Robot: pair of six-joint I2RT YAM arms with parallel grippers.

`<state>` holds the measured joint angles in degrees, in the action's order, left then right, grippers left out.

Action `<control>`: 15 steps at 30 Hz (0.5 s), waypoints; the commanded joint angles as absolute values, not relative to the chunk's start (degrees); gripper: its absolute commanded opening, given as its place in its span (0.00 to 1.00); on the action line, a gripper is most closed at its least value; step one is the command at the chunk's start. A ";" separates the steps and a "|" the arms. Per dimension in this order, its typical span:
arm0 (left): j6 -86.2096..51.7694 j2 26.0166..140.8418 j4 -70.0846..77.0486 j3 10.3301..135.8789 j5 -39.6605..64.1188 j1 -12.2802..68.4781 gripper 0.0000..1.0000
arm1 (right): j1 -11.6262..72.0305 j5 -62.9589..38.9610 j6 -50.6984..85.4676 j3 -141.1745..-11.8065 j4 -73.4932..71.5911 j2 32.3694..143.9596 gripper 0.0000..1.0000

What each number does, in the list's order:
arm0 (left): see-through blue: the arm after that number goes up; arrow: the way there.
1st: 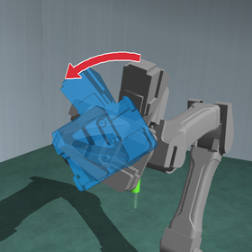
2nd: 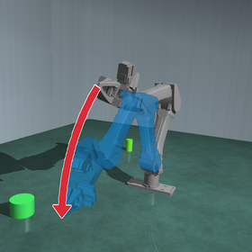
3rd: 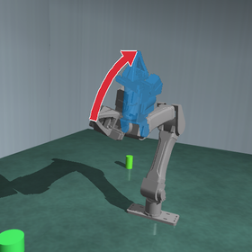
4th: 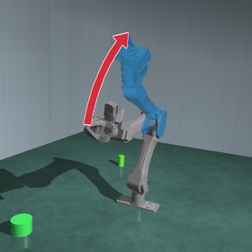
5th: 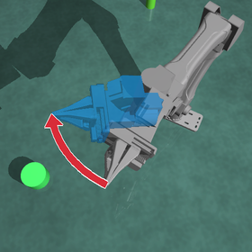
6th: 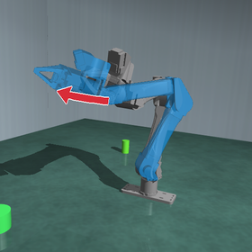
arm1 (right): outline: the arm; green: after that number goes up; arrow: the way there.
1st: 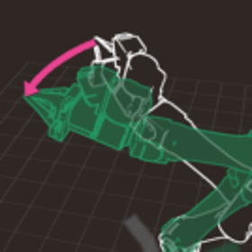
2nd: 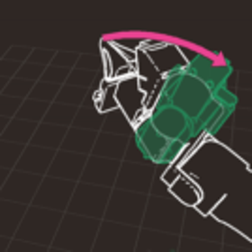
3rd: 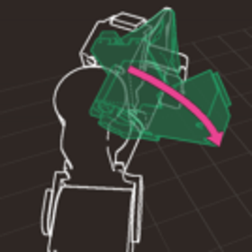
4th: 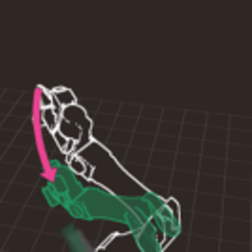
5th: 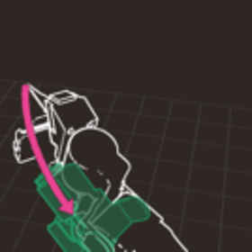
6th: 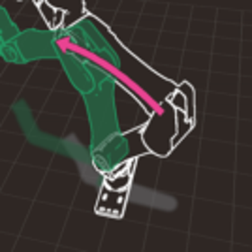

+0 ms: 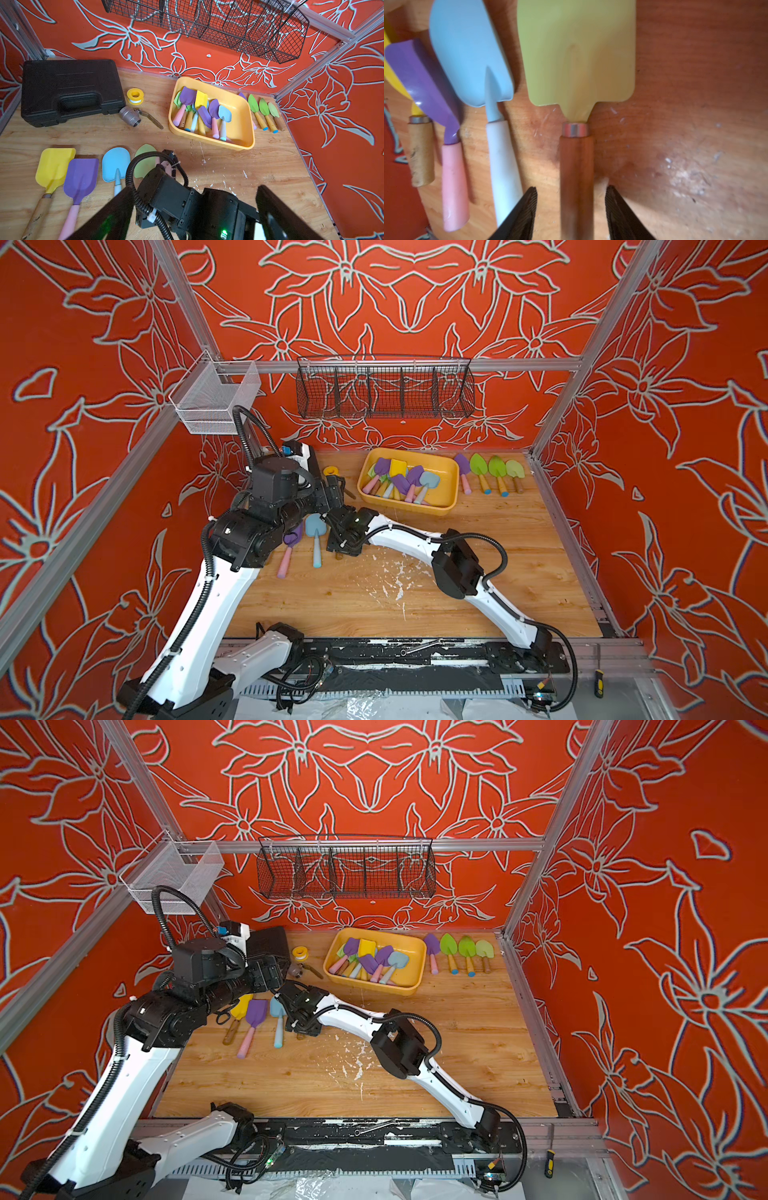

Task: Take the shovel out of the storage box
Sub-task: Place the shovel at the center of the board.

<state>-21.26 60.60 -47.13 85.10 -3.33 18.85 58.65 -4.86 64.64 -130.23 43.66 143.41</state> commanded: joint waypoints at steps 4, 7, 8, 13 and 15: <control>-21.24 61.23 -48.24 89.03 -4.13 19.02 0.92 | 58.13 -3.40 61.26 -125.60 45.48 130.07 0.62; -21.30 61.65 -47.68 90.11 -2.99 19.07 0.92 | 56.54 -1.35 57.95 -121.51 46.83 123.91 0.65; -20.95 62.02 -46.68 90.06 -1.51 19.04 0.92 | 55.60 -0.46 56.51 -119.72 47.77 121.63 0.66; -22.72 67.56 -44.75 91.88 3.39 19.32 0.92 | 47.28 -0.12 51.36 -108.27 48.79 110.58 0.65; -22.04 70.94 -45.03 93.92 3.84 20.63 0.92 | 42.30 -1.25 49.47 -103.99 48.86 107.52 0.64</control>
<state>-21.98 66.74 -44.47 92.66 1.28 19.31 48.12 -2.79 53.56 -108.27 46.30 109.95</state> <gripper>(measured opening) 0.922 0.642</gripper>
